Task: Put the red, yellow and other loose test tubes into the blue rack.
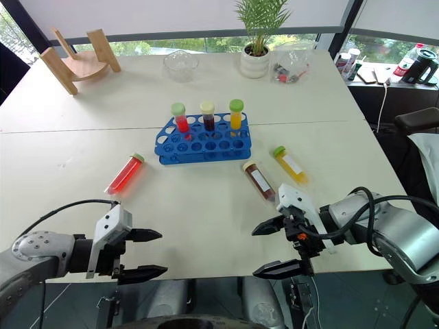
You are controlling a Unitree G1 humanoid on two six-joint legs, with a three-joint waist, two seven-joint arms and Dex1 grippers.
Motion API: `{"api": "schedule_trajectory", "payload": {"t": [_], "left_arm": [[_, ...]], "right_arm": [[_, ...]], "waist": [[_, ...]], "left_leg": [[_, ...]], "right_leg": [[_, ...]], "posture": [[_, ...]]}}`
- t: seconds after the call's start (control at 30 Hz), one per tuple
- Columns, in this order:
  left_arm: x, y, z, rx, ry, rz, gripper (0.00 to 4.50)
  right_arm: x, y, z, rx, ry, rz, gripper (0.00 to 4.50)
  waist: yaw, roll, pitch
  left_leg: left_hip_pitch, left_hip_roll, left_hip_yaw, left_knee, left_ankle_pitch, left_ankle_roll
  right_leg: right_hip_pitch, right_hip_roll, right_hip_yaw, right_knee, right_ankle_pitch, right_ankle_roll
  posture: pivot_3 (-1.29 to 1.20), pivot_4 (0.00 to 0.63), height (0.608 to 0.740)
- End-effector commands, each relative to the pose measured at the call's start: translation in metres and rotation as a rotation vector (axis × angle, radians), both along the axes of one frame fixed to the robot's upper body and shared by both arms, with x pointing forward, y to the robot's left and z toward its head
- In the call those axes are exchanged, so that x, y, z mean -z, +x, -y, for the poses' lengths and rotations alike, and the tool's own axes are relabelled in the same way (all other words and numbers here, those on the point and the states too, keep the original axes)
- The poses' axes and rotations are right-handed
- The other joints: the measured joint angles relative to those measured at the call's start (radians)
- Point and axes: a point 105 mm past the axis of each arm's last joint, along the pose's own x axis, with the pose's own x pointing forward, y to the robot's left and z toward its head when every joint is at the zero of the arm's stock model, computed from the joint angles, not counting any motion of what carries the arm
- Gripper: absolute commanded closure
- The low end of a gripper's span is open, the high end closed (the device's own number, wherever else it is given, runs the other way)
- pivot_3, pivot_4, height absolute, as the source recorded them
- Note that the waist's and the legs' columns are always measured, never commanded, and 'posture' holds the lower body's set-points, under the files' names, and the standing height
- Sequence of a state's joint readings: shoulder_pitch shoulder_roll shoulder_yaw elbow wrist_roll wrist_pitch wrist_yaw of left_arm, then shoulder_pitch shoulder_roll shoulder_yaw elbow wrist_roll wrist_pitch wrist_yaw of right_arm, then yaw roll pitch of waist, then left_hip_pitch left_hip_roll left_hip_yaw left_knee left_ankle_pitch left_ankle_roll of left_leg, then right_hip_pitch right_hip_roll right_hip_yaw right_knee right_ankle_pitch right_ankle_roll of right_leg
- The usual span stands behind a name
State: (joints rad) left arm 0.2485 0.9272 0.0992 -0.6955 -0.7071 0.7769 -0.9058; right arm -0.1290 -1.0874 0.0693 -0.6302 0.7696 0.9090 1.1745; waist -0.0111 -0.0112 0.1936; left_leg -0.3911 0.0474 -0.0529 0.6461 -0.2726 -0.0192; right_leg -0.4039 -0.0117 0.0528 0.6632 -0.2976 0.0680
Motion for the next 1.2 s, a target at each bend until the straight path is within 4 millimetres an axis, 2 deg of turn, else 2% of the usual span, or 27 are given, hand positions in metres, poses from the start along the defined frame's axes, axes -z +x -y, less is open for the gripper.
{"api": "schedule_trajectory", "payload": {"t": [0.03,0.47,0.57,0.73,0.83,0.9,1.03,1.1,1.2], "left_arm": [[-0.004,0.003,0.005,0.014,-0.013,0.029,0.06],[-0.006,0.014,0.01,0.03,-0.015,0.059,0.06],[-0.009,0.028,0.013,-0.019,-0.016,0.113,0.06],[-0.007,0.033,0.014,-0.018,-0.006,0.126,0.06],[-0.006,0.04,0.011,-0.032,0.014,0.137,0.06],[-0.013,0.049,0.01,-0.07,-0.019,0.141,0.06],[-0.04,0.057,0.011,-0.021,-0.068,0.189,0.06],[-0.056,0.062,0.011,0.037,-0.035,0.251,0.06],[-0.078,0.069,0.01,0.111,0.021,0.35,0.06]], "right_arm": [[-0.005,-0.006,-0.008,-0.039,0.028,0.029,0.0],[0.002,0.0,-0.005,-0.009,0.008,0.063,0.0],[0.003,0.004,0.0,0.01,0.009,0.064,0.0],[0.005,0.014,0.009,0.033,-0.019,0.104,0.0],[-0.004,0.021,0.016,0.066,-0.042,0.108,0.0],[-0.019,0.032,0.021,0.111,-0.038,0.151,0.0],[-0.072,0.063,0.029,0.203,0.022,0.258,0.0],[-0.092,0.092,0.041,0.293,-0.011,0.317,0.0],[-0.099,0.136,0.059,0.415,-0.151,0.365,0.0]], "waist": [[0.0,0.0,0.0],[0.0,0.0,0.0],[0.001,0.0,0.0],[-0.002,-0.001,0.0],[-0.002,0.0,0.0],[-0.001,0.0,0.0],[-0.004,0.0,0.0],[-0.004,0.0,0.0],[-0.005,0.0,0.0]], "left_leg": [[0.0,0.0,0.0,0.0,0.0,0.0],[0.0,0.0,0.0,0.0,0.0,0.0],[0.0,0.0,0.0,0.0,0.0,0.0],[0.0,0.0,0.0,0.001,0.0,0.0],[0.0,0.0,-0.001,0.0,0.0,0.0],[0.0,0.0,-0.001,0.001,0.0,0.0],[0.0,0.0,0.0,0.002,0.0,0.0],[0.0,0.0,0.0,0.002,0.0,0.0],[0.001,0.0,0.0,0.001,0.0,0.0]], "right_leg": [[0.0,0.0,0.0,0.0,0.0,0.0],[0.0,0.0,0.0,0.0,0.001,0.002],[0.0,0.0,0.0,0.0,0.001,0.003],[0.001,0.0,0.0,0.0,0.002,0.003],[0.0,0.001,0.0,0.001,0.002,0.003],[0.0,0.001,0.0,0.001,0.002,0.003],[0.0,0.0,0.0,0.002,0.002,0.003],[0.0,0.0,0.0,0.002,0.002,0.003],[0.0,0.0,0.0,0.001,0.002,0.002]], "posture": [[0.0,0.15,0.74],[0.0,0.15,0.74],[0.0,0.15,0.74],[0.0,0.15,0.74],[0.0,0.15,0.74],[0.0,0.15,0.74],[0.0,0.15,0.74],[0.0,0.15,0.74],[0.0,0.15,0.74]]}}
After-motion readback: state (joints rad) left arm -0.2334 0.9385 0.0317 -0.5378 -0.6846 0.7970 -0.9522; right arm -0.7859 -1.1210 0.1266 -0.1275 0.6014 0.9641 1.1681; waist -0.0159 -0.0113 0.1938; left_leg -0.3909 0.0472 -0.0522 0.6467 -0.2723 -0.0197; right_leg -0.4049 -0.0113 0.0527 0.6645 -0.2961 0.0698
